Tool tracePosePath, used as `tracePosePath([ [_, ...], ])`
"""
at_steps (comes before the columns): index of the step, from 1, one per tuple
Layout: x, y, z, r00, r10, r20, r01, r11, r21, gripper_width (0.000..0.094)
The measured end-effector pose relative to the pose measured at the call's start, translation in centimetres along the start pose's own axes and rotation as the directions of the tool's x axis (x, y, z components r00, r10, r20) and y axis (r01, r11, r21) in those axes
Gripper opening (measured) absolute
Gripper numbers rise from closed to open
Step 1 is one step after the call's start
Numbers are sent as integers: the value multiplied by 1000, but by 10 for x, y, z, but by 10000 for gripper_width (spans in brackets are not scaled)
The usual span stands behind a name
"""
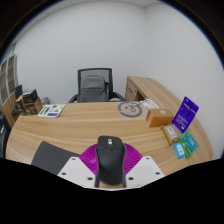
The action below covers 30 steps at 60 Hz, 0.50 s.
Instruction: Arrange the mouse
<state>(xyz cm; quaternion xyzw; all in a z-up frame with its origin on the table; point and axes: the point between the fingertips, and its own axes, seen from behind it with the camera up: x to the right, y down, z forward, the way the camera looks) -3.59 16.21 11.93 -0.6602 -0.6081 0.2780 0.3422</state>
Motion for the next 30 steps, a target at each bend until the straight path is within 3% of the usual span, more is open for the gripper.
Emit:
tracePosePath([
  [13, -94, -35, -44, 994, -26, 108, 22, 999, 46, 292],
  [30, -220, 50, -17, 970, -28, 242, 43, 997, -58, 293],
])
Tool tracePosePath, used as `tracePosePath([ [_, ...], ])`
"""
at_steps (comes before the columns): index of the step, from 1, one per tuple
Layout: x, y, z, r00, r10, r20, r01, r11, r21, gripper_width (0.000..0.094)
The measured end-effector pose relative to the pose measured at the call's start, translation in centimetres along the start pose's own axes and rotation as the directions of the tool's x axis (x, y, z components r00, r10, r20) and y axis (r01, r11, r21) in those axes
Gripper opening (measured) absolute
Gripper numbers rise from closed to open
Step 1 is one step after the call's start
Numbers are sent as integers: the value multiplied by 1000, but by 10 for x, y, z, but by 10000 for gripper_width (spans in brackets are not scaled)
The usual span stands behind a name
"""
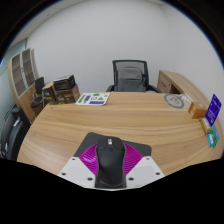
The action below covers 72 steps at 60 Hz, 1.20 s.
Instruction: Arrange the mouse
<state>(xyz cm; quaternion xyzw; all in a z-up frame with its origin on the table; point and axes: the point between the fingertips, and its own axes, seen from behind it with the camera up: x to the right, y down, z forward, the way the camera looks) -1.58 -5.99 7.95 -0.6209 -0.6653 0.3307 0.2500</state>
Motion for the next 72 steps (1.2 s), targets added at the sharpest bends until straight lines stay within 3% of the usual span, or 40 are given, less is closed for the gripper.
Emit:
tracePosePath([
  [18, -6, 72, 51, 996, -67, -63, 61, 994, -95, 314],
  [24, -5, 73, 52, 995, -69, -78, 63, 995, -79, 393],
  [31, -4, 76, 53, 995, -66, -81, 57, 993, -101, 558],
  [34, -4, 76, 50, 995, -53, -85, 43, 993, -110, 827],
  [35, -3, 74, 48, 995, -47, -88, 37, 994, -105, 878],
  [37, 0, 71, 41, 994, -38, -98, 28, 995, -99, 827],
  [41, 3, 62, 21, 993, -28, -114, 18, 996, -90, 861],
  [56, 10, 16, -112, 986, -25, -167, 22, 1000, -18, 853],
  [72, 18, 36, -240, 978, -38, -204, 41, 999, 12, 854],
])
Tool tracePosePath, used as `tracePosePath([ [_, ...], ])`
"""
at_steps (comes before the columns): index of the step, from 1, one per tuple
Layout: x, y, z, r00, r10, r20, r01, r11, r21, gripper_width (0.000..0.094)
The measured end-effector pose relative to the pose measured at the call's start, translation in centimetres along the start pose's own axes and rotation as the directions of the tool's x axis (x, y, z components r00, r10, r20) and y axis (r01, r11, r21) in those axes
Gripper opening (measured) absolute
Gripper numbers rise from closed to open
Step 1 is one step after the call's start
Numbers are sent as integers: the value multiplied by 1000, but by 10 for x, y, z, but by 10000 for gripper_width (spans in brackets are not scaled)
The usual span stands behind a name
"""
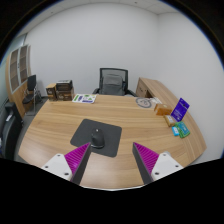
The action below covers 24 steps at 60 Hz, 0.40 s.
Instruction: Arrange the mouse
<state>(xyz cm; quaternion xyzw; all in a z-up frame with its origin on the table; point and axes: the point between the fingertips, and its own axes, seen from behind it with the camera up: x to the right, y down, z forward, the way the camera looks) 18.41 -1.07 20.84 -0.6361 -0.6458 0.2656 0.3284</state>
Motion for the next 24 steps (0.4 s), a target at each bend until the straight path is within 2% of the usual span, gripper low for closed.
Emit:
tracePosePath([
  [9, 11, 19, -42, 1000, 10, 5, -10, 1000, 17, 854],
  [24, 16, 47, -73, 1000, 14, 24, -14, 1000, 17, 853],
])
